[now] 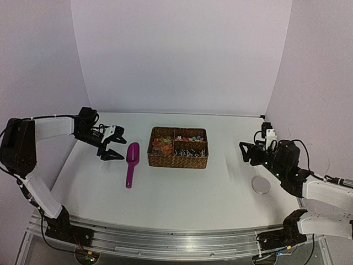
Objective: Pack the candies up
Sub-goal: Pick up the spatula from the center of the board.
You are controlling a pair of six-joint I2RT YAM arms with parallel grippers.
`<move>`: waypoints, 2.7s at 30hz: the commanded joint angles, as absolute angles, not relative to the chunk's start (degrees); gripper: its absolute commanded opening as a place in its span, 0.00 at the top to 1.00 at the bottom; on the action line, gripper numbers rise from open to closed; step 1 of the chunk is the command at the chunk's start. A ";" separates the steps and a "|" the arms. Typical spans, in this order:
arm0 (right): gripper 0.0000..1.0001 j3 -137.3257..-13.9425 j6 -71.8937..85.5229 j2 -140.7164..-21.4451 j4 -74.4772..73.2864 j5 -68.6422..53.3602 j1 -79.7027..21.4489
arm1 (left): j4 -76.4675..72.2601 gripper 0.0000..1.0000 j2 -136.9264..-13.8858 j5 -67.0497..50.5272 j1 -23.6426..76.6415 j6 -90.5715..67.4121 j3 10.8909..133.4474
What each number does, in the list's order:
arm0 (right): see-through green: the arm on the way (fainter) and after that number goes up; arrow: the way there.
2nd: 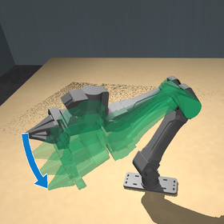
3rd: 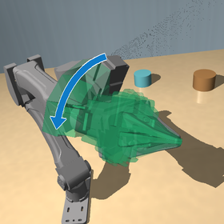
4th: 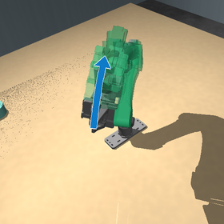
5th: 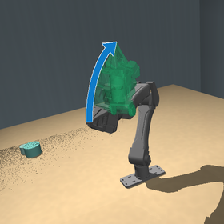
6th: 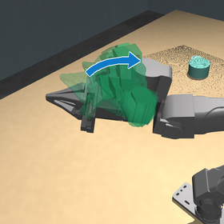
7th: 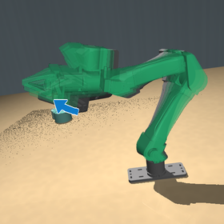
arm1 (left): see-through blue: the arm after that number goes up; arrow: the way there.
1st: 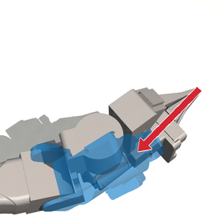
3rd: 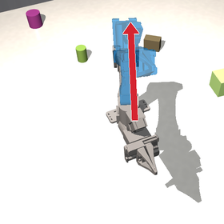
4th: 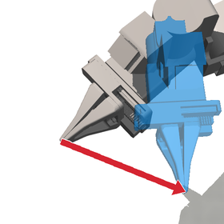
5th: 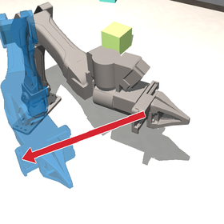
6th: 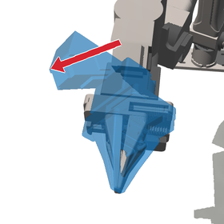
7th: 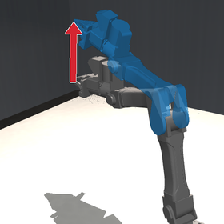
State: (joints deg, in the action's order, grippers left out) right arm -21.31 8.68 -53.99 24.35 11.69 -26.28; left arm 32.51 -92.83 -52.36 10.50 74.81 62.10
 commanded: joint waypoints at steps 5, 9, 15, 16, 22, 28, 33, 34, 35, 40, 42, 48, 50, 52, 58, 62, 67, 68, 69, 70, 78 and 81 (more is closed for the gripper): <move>0.20 -23.71 13.04 -53.58 23.76 5.49 -26.10 | 24.77 0.26 -106.78 -42.83 10.84 38.13 78.55; 0.20 -23.39 13.79 -52.29 23.49 5.74 -26.12 | 24.93 0.26 -110.33 -40.00 10.93 25.70 79.65; 0.21 -23.77 14.67 -51.93 23.30 5.80 -26.16 | 22.72 0.31 -112.94 -35.60 11.07 9.23 76.64; 0.21 -24.02 14.76 -52.28 23.29 5.67 -26.18 | 22.10 0.33 -113.51 -33.83 11.22 7.33 76.40; 0.21 -25.96 15.43 -53.84 22.91 4.10 -26.16 | 20.12 0.41 -115.31 -27.32 12.12 0.57 75.11; 0.21 -26.70 16.19 -53.36 22.38 4.53 -26.15 | 18.93 0.43 -113.04 -24.84 15.64 -2.04 71.82; 0.21 -26.93 17.84 -53.00 21.39 4.83 -26.15 | 19.65 0.66 -113.03 -18.80 16.08 -5.41 71.53; 0.22 -27.03 18.12 -52.98 21.13 4.83 -26.16 | 20.00 0.76 -112.99 -17.67 16.08 -6.27 71.69; 0.22 -27.21 18.46 -53.05 20.89 4.83 -26.16 | 20.38 0.82 -112.78 -17.06 16.05 -7.39 71.79; 0.29 -30.89 23.18 -55.41 16.07 6.14 -26.91 | 25.12 1.00 -110.32 -16.37 16.07 -15.29 72.68; 0.32 -35.59 26.57 -58.44 9.63 9.66 -28.95 | 28.46 1.00 -108.19 -13.55 16.08 -20.12 72.64; 0.35 -61.83 33.11 -76.97 -14.31 25.71 -45.05 | 40.09 1.00 -100.84 -6.93 16.08 -35.57 74.15; 0.35 -73.86 35.12 -85.05 -21.57 27.14 -49.05 | 41.14 1.00 -99.00 -7.46 16.24 -37.95 74.81; 0.33 -85.01 34.97 -94.05 -26.15 27.95 -53.44 | 41.62 1.00 -97.33 -7.59 17.22 -38.42 75.38; 0.28 -108.91 35.20 -112.35 -29.58 21.49 -61.48 | 40.64 1.00 -94.47 -4.20 22.00 -38.05 75.29; 0.21 -119.14 34.55 -121.32 -30.97 18.26 -64.84 | 40.34 1.00 -94.95 -4.74 23.23 -39.71 75.72; 0.22 -126.08 35.10 -128.43 -32.60 15.62 -66.38 | 39.95 1.00 -96.87 -5.97 25.60 -41.35 78.75; 0.23 -126.29 35.47 -129.28 -33.13 15.62 -66.46 | 39.82 1.00 -97.24 -6.20 25.66 -41.56 79.17; 0.23 -126.22 35.56 -129.87 -33.40 15.46 -66.54 | 39.66 1.00 -97.42 -6.28 25.66 -41.64 79.37; 0.23 -126.32 35.50 -130.48 -33.52 15.13 -66.61 | 39.50 1.00 -97.52 -6.44 25.70 -41.73 79.38; 0.43 -132.66 31.86 -137.07 -36.17 17.43 -66.70 | 38.67 1.00 -97.91 -7.63 26.77 -42.04 79.28; 0.56 -134.90 30.64 -138.93 -36.41 17.91 -66.21 | 38.63 1.00 -97.79 -7.83 26.88 -42.21 79.30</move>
